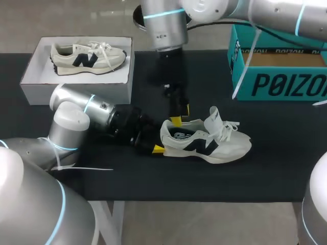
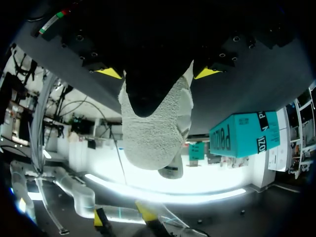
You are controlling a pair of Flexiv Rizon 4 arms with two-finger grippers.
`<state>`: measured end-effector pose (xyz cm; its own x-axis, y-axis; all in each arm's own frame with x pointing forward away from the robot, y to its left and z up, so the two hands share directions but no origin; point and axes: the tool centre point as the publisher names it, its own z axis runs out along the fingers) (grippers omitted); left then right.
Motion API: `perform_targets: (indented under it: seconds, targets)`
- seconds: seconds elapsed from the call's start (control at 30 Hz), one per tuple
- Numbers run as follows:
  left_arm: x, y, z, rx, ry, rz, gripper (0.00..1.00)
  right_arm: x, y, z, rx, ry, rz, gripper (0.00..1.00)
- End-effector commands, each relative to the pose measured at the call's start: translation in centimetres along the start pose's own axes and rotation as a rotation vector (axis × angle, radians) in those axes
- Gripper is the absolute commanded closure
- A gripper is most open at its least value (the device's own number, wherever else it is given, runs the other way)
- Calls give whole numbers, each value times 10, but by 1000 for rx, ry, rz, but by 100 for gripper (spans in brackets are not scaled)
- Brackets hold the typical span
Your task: Take the shoe out of the shoebox, open the shoe tongue, remove and reinsert the insole, then place the shoe into the shoebox
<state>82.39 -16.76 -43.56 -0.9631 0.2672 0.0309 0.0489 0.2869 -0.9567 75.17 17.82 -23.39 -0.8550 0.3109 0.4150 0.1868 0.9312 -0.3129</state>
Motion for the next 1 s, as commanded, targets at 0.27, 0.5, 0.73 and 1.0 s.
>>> perform_targets:
  seconds: [0.27, 0.5, 0.73, 1.0]
  targets:
    - [0, 2, 1, -1, -1, 0, 100, -13, 3, 17, 64, 2, 35, 100]
    - [0, 2, 1, -1, -1, 0, 100, -11, 2, 18, 11, -109, 29, 100]
    - [0, 2, 1, -1, -1, 0, 100, -15, -5, 24, -50, -208, 4, 100]
    - [0, 2, 1, -1, -1, 0, 100, -30, -15, 49, -221, -262, -15, 100]
